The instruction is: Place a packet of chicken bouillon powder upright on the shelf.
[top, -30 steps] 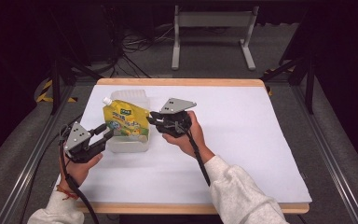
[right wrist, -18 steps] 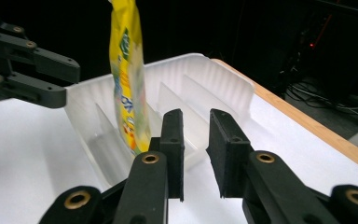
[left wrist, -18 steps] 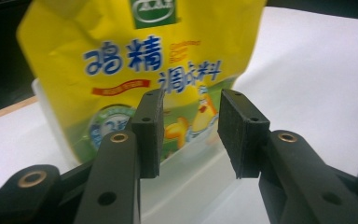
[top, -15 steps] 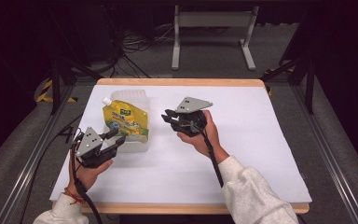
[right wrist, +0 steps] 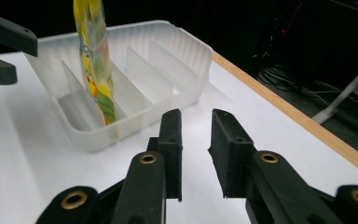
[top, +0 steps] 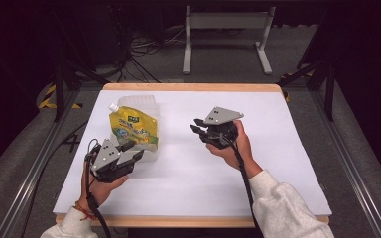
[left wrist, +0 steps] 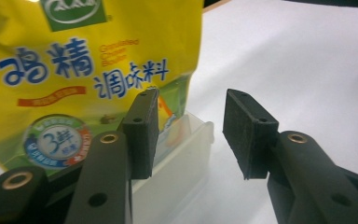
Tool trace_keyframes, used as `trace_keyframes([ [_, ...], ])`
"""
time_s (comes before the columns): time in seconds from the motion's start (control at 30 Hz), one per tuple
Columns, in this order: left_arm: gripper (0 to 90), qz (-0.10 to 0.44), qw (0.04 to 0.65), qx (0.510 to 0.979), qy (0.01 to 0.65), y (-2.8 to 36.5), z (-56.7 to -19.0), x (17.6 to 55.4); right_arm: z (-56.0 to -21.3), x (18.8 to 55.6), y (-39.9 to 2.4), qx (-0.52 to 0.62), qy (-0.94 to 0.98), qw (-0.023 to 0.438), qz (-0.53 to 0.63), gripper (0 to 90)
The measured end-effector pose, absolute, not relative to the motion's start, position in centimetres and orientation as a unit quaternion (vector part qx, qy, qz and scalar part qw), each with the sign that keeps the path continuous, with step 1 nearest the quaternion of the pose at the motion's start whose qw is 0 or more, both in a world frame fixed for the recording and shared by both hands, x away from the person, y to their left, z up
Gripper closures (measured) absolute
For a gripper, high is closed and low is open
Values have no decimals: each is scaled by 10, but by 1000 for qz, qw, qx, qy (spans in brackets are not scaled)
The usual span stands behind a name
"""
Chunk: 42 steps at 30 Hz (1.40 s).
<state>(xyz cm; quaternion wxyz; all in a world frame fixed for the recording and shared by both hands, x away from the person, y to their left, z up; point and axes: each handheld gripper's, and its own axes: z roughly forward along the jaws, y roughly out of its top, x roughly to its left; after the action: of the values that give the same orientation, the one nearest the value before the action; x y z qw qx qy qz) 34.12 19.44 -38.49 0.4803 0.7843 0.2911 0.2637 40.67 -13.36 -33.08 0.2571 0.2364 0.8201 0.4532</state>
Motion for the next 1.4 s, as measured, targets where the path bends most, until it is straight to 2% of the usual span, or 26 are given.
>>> trace_keyframes([
  [0.5, 424, 251, 456, 808, 276, 172, -395, 334, -339, 397, -162, 233, 838, 281, 405, 649],
  [1.1, 286, 228, 426, 838, 252, 147, -414, 328, -360, 383, -208, 252, 855, 293, 346, 444],
  [1.4, 246, 220, 415, 848, 244, 139, -423, 324, -371, 369, -230, 258, 857, 302, 327, 389],
])
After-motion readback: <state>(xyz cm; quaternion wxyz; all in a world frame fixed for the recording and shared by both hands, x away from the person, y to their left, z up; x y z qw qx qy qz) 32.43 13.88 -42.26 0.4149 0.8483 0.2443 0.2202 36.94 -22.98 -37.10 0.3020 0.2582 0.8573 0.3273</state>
